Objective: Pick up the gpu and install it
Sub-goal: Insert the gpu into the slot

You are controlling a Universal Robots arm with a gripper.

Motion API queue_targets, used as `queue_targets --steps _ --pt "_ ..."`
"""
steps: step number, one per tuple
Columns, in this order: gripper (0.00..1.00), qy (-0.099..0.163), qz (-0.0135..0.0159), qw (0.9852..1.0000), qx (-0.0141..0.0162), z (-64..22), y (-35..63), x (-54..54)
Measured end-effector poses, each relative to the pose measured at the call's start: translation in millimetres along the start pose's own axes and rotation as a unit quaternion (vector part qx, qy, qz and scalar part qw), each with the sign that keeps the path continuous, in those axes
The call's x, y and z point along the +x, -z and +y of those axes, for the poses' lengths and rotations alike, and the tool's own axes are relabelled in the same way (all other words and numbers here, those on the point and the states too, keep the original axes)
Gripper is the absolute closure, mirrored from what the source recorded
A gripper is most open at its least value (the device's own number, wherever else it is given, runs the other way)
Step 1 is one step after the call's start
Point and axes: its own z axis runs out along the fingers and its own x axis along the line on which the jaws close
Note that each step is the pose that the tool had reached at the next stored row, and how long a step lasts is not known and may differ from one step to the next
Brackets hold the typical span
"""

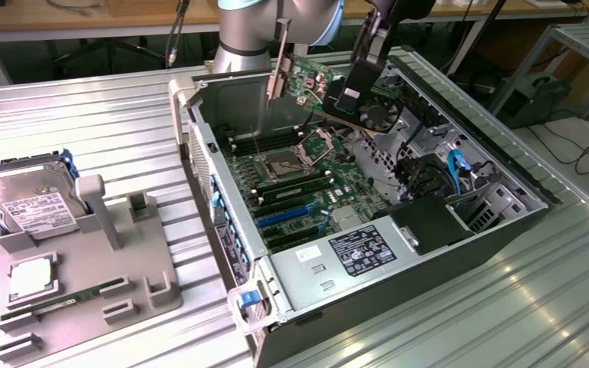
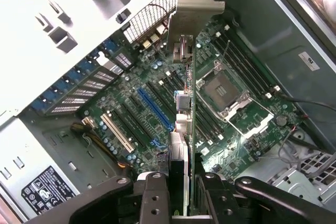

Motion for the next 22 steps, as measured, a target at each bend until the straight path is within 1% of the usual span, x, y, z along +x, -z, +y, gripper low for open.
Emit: queue_targets --steps 5,11,19,22 --pt "0.73 0.020 0.0018 0.9998 0.0003 -0.1 0.0 0.1" --pt "0.73 0.043 0.0039 0.9991 0.0007 -0.1 0.0 0.1" --pt "0.73 0.071 0.0065 0.9974 0.0012 -0.1 0.0 0.2" --pt "0.73 0.084 0.0076 0.9965 0.0015 -0.2 0.0 0.3"
